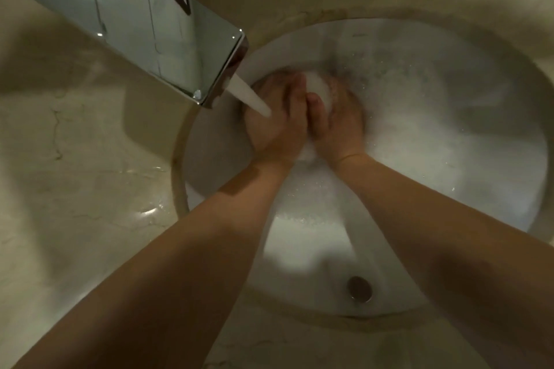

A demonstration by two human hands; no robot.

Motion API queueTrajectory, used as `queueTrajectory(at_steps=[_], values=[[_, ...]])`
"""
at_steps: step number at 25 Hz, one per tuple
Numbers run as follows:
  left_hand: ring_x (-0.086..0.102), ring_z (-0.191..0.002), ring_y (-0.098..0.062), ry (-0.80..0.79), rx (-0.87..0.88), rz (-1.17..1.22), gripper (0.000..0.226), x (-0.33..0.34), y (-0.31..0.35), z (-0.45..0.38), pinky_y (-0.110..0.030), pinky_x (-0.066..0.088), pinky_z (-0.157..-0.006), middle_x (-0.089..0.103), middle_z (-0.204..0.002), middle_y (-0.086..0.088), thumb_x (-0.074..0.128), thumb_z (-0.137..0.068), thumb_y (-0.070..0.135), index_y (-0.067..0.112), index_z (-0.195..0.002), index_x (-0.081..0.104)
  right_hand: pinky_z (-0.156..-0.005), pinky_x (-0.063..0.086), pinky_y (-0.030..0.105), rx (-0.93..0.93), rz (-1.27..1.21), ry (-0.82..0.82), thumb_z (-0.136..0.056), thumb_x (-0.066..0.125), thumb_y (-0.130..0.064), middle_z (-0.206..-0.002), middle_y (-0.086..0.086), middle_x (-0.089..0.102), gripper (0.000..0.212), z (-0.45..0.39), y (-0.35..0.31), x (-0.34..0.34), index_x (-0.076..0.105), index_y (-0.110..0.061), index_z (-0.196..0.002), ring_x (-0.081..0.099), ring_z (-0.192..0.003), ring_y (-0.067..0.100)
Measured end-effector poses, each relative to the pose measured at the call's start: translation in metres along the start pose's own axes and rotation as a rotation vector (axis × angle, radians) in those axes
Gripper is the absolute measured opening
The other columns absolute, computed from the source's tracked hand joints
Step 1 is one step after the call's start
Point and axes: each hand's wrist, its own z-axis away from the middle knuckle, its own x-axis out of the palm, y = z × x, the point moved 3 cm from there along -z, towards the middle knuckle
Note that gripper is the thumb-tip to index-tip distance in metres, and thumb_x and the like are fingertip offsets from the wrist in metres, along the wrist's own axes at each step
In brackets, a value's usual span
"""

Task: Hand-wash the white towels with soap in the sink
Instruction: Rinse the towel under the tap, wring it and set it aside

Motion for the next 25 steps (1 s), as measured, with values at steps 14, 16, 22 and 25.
queueTrajectory(at_steps=[14, 16, 22, 25], values=[[0.068, -0.083, -0.029, 0.162, 0.082, -0.259, 0.034, 0.016, -0.001, -0.001, -0.033, 0.045, -0.078, 0.072, -0.082, -0.008, 0.049, -0.092, 0.032, 0.012, -0.084, 0.076, -0.084, 0.039, 0.022, 0.079, -0.082, -0.066, -0.101, 0.040, -0.038, -0.120, 0.017, 0.065, 0.047, -0.013, 0.004, 0.000, 0.056, -0.004, -0.129, 0.060, -0.111, 0.026], [0.064, -0.089, -0.026, 0.076, -0.005, -0.234, 0.041, 0.012, 0.007, -0.003, -0.035, 0.049, -0.078, 0.071, -0.089, -0.006, 0.042, -0.092, 0.038, 0.012, -0.083, 0.073, -0.079, 0.035, 0.020, 0.084, -0.082, -0.064, -0.103, 0.041, -0.034, -0.118, 0.014, 0.066, 0.039, -0.008, 0.001, -0.002, 0.056, -0.006, -0.128, 0.060, -0.107, 0.027], [0.048, -0.124, -0.029, -0.005, -0.231, -0.173, 0.070, -0.014, 0.004, 0.028, -0.035, 0.032, -0.108, 0.058, -0.129, -0.009, 0.045, -0.086, 0.066, 0.015, -0.131, 0.060, -0.067, 0.038, 0.026, 0.161, -0.182, -0.005, -0.094, 0.051, -0.035, -0.088, 0.004, 0.064, 0.032, 0.003, -0.013, -0.010, 0.061, -0.006, -0.103, 0.056, -0.079, 0.018], [0.044, -0.132, -0.029, -0.065, -0.614, 0.005, 0.096, -0.019, 0.001, 0.044, -0.038, 0.030, -0.114, 0.053, -0.139, -0.011, 0.061, -0.073, 0.076, 0.007, -0.140, 0.048, -0.064, 0.044, 0.026, 0.252, -0.269, -0.001, -0.089, 0.052, -0.039, -0.074, 0.001, 0.062, 0.029, 0.007, -0.015, -0.012, 0.056, -0.011, -0.088, 0.058, -0.069, 0.015]])
